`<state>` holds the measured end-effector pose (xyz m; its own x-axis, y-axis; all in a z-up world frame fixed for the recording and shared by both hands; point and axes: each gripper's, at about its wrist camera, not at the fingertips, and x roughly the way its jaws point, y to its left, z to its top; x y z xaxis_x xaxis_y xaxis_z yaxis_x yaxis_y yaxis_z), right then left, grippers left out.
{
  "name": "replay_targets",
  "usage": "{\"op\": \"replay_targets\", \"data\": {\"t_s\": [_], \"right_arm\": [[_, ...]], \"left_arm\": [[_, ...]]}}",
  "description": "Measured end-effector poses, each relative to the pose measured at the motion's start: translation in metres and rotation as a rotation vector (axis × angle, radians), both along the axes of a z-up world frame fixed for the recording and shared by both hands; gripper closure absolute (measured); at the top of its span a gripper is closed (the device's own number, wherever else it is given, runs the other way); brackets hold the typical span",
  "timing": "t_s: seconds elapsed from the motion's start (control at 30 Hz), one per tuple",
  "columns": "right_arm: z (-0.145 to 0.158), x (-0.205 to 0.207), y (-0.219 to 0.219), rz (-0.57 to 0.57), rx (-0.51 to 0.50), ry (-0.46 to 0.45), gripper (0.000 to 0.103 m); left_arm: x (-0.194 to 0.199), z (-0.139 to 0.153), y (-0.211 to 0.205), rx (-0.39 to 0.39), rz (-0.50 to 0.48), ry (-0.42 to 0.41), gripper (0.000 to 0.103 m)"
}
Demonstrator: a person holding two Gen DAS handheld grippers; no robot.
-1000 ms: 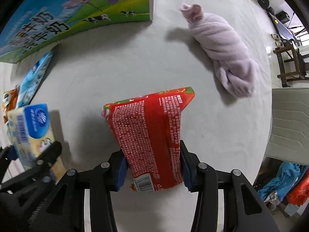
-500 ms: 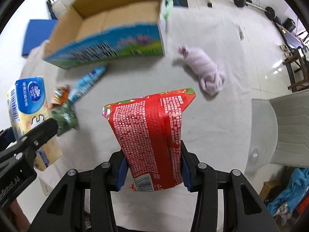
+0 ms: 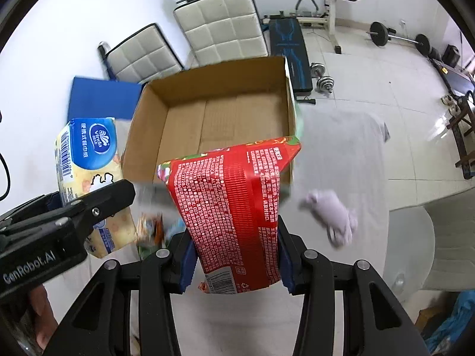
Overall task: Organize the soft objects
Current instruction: 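Carry both items into the box and open both tools to release them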
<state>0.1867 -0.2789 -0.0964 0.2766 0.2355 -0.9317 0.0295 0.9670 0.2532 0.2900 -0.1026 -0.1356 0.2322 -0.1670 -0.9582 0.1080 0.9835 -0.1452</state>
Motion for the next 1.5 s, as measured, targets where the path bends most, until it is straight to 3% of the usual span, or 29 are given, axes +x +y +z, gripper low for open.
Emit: {"op": "replay_targets", "data": {"t_s": [0.23,0.5,0.67,0.83,1.03,1.07,1.1,1.13,1.2,1.33,1.43,1.5], "right_arm": [[-0.062,0.111,0.018,-0.067,-0.013,0.079,0.055],[-0.137,0.193,0.030,-0.100,-0.058,0.149,0.055],[-0.167,0.224,0.035,-0.077,-0.125,0.165,0.055],[-0.187,0.243,0.037,-0.077,-0.091,0.200,0.054],[-0.209,0.258,0.040,-0.054,-0.076,0.240,0.053],[-0.211,0.258,0.040,-0.055,-0.077,0.239,0.051],[-0.211,0.258,0.040,-0.058,-0.081,0.232,0.043],[-0.211,0.258,0.039,-0.055,-0.079,0.226,0.029],[-0.209,0.258,0.040,-0.053,-0.087,0.212,0.016],[-0.203,0.248,0.043,-0.049,-0.109,0.207,0.015],[-0.199,0.236,0.043,-0.054,-0.135,0.195,0.001],[-0.193,0.226,0.046,-0.053,-0.162,0.178,0.000]], "left_arm": [[0.090,-0.063,0.012,-0.085,-0.040,0.129,0.042],[0.155,-0.138,0.012,-0.100,-0.070,0.269,0.042],[0.176,-0.158,0.009,-0.133,-0.108,0.313,0.042],[0.182,-0.164,0.005,-0.159,-0.132,0.336,0.041],[0.186,-0.166,0.005,-0.120,-0.115,0.347,0.041],[0.186,-0.164,0.007,-0.113,-0.112,0.339,0.040],[0.184,-0.162,0.007,-0.117,-0.109,0.341,0.035],[0.183,-0.161,0.009,-0.120,-0.103,0.339,0.033],[0.178,-0.154,0.012,-0.108,-0.098,0.316,0.027],[0.170,-0.151,0.026,-0.073,-0.073,0.274,0.014],[0.157,-0.143,0.036,-0.029,-0.053,0.233,0.005],[0.148,-0.134,0.039,-0.005,-0.050,0.191,0.000]]}}
